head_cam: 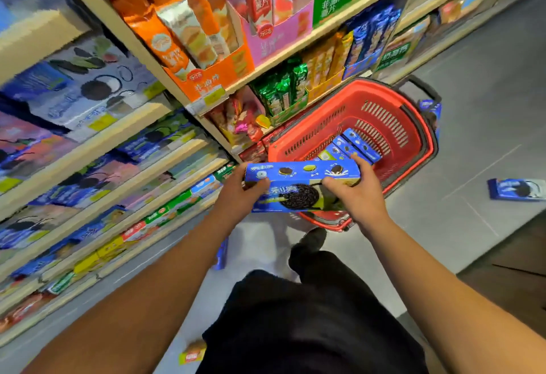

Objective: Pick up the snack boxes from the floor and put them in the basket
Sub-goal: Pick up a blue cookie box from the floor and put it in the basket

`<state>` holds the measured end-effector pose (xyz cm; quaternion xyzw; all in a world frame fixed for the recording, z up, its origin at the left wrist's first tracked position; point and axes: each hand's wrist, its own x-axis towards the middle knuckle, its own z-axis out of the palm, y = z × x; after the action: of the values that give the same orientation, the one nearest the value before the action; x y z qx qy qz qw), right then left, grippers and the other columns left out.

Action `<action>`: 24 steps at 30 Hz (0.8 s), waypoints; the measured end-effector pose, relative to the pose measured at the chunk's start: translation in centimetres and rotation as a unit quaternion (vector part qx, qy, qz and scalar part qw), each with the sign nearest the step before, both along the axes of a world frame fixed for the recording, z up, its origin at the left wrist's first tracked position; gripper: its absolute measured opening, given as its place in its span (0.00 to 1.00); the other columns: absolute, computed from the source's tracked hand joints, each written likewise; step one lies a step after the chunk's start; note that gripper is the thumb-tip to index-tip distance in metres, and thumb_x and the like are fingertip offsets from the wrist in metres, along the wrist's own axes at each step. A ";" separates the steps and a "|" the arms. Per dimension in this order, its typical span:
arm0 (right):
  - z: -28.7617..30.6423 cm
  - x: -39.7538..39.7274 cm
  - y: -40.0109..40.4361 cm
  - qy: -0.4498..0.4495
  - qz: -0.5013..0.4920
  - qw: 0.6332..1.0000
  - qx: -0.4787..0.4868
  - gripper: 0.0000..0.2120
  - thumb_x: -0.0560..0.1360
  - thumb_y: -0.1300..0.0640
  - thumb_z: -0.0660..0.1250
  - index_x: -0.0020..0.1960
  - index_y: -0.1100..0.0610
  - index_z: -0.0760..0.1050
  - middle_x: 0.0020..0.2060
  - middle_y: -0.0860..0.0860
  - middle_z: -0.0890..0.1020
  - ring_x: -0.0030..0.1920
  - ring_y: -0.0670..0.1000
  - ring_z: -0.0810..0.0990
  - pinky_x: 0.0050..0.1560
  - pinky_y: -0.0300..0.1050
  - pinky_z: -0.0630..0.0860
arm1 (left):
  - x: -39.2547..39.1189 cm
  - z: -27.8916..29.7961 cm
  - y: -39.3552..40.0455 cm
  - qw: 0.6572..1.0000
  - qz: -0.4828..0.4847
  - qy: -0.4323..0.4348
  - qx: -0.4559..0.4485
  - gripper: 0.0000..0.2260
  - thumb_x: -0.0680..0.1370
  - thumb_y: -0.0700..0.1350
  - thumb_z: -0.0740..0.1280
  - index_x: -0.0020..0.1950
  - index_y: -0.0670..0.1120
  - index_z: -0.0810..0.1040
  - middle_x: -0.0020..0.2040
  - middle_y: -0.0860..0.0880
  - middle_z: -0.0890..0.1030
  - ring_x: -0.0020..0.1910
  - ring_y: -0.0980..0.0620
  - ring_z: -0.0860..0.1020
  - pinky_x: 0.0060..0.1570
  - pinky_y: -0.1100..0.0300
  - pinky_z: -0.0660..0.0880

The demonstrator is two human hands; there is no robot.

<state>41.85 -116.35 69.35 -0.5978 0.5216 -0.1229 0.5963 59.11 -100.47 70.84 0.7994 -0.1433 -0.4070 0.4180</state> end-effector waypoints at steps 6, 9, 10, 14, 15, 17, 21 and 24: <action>-2.0 -1.1 -3.7 0.051 -0.117 0.992 -0.016 0.29 0.58 0.46 0.76 0.57 0.39 0.72 0.55 0.46 0.79 0.55 0.48 0.79 0.60 0.51 0.76 | 1.3 -4.0 -8.1 0.993 -0.102 0.015 0.049 0.24 0.74 0.54 0.70 0.69 0.59 0.68 0.58 0.56 0.78 0.57 0.55 0.77 0.56 0.63 0.73; -5.1 -2.1 -4.7 0.072 -0.196 0.978 0.012 0.24 0.62 0.52 0.78 0.53 0.40 0.72 0.49 0.43 0.82 0.47 0.45 0.81 0.56 0.51 0.79 | 0.9 -7.1 -12.1 0.984 -0.167 0.002 0.068 0.24 0.76 0.47 0.70 0.68 0.60 0.66 0.49 0.60 0.77 0.46 0.67 0.76 0.47 0.69 0.67; -6.6 -2.4 -4.7 0.082 -0.223 0.971 0.019 0.23 0.63 0.54 0.78 0.53 0.41 0.73 0.46 0.41 0.82 0.45 0.44 0.81 0.55 0.50 0.79 | 0.8 -8.7 -13.3 0.982 -0.180 0.001 0.064 0.24 0.75 0.45 0.71 0.67 0.59 0.66 0.48 0.61 0.77 0.44 0.71 0.75 0.48 0.68 0.69; -12.7 -2.1 -4.5 0.111 -0.299 0.947 0.043 0.25 0.64 0.53 0.78 0.57 0.43 0.72 0.50 0.44 0.82 0.48 0.45 0.81 0.56 0.48 0.78 | 1.1 -15.5 -17.2 0.968 -0.233 0.014 0.093 0.36 0.70 0.48 0.75 0.74 0.48 0.63 0.56 0.55 0.77 0.53 0.60 0.76 0.51 0.75 0.69; -14.2 -1.8 -4.4 0.118 -0.311 0.942 0.051 0.25 0.63 0.51 0.78 0.57 0.43 0.72 0.52 0.46 0.82 0.49 0.46 0.81 0.57 0.49 0.78 | 1.4 -17.1 -17.8 0.965 -0.242 0.017 0.100 0.37 0.69 0.49 0.76 0.74 0.47 0.63 0.57 0.53 0.78 0.53 0.60 0.76 0.50 0.76 0.69; -18.4 -0.9 -4.4 0.126 -0.330 0.933 0.074 0.27 0.61 0.47 0.76 0.59 0.46 0.73 0.51 0.46 0.83 0.50 0.46 0.83 0.55 0.49 0.79 | 2.2 -21.4 -19.1 0.958 -0.258 0.015 0.123 0.38 0.67 0.49 0.77 0.74 0.47 0.64 0.56 0.53 0.79 0.50 0.63 0.77 0.50 0.74 0.70; -25.7 2.1 -4.5 0.122 -0.347 0.925 0.092 0.24 0.63 0.54 0.78 0.54 0.42 0.72 0.48 0.43 0.83 0.46 0.43 0.81 0.47 0.33 0.74 | 4.6 -29.1 -20.5 0.955 -0.257 0.013 0.149 0.34 0.70 0.44 0.76 0.72 0.47 0.65 0.55 0.56 0.78 0.41 0.72 0.76 0.49 0.76 0.72; -32.3 4.3 -4.6 0.113 -0.358 0.922 0.097 0.24 0.63 0.55 0.78 0.51 0.39 0.70 0.49 0.46 0.82 0.47 0.44 0.81 0.44 0.27 0.72 | 5.7 -35.3 -21.5 0.955 -0.240 -0.020 0.172 0.39 0.65 0.49 0.79 0.72 0.49 0.65 0.56 0.56 0.79 0.48 0.65 0.77 0.52 0.72 0.70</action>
<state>46.19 -120.97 37.02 -0.3204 0.7739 -0.2082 0.5051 64.82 -122.02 35.59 0.8090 -0.2675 -0.4980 0.1613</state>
